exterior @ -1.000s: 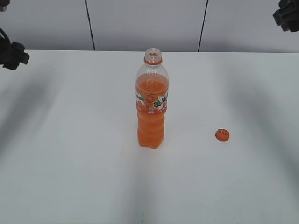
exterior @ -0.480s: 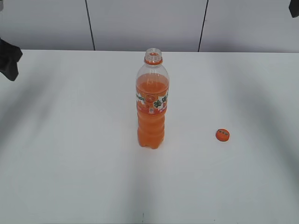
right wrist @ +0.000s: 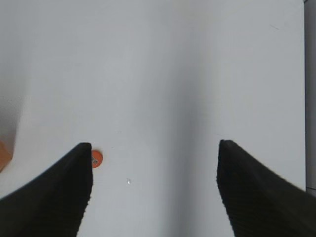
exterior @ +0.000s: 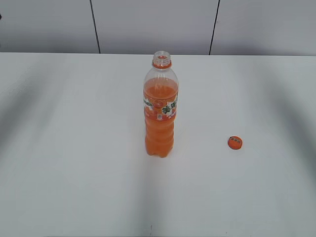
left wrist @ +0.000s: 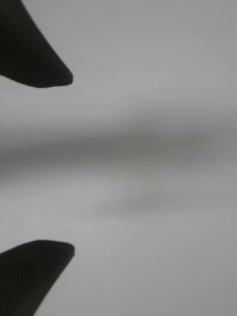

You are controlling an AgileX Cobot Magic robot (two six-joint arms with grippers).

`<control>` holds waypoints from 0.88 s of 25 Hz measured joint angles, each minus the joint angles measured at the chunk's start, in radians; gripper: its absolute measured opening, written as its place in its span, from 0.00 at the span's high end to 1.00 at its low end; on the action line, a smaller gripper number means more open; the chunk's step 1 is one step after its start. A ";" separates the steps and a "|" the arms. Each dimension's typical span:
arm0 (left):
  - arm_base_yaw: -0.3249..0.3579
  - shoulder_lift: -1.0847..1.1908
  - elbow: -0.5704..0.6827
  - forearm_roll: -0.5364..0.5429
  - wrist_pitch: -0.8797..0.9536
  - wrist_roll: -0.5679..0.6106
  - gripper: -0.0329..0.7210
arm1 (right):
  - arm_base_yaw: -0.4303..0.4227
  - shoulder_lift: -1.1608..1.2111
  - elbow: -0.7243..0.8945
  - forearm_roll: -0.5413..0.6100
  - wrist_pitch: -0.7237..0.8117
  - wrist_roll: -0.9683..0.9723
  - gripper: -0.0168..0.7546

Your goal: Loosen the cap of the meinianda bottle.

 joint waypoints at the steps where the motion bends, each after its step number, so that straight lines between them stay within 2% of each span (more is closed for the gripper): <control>1: 0.003 -0.009 0.000 -0.003 0.002 0.000 0.20 | -0.012 -0.001 0.000 0.000 0.000 -0.004 0.22; 7: 0.071 -0.089 0.000 -0.036 0.006 0.009 0.20 | -0.047 -0.044 0.005 0.000 0.000 -0.016 0.22; 11: 0.099 -0.176 0.033 -0.080 0.006 0.016 0.20 | -0.047 -0.105 0.077 0.000 0.000 -0.017 0.22; 15: 0.099 -0.270 0.121 -0.096 -0.011 0.017 0.20 | -0.047 -0.180 0.227 0.000 0.000 -0.018 0.22; 22: 0.099 -0.457 0.386 -0.114 -0.100 0.017 0.21 | -0.047 -0.344 0.498 0.012 -0.046 -0.019 0.22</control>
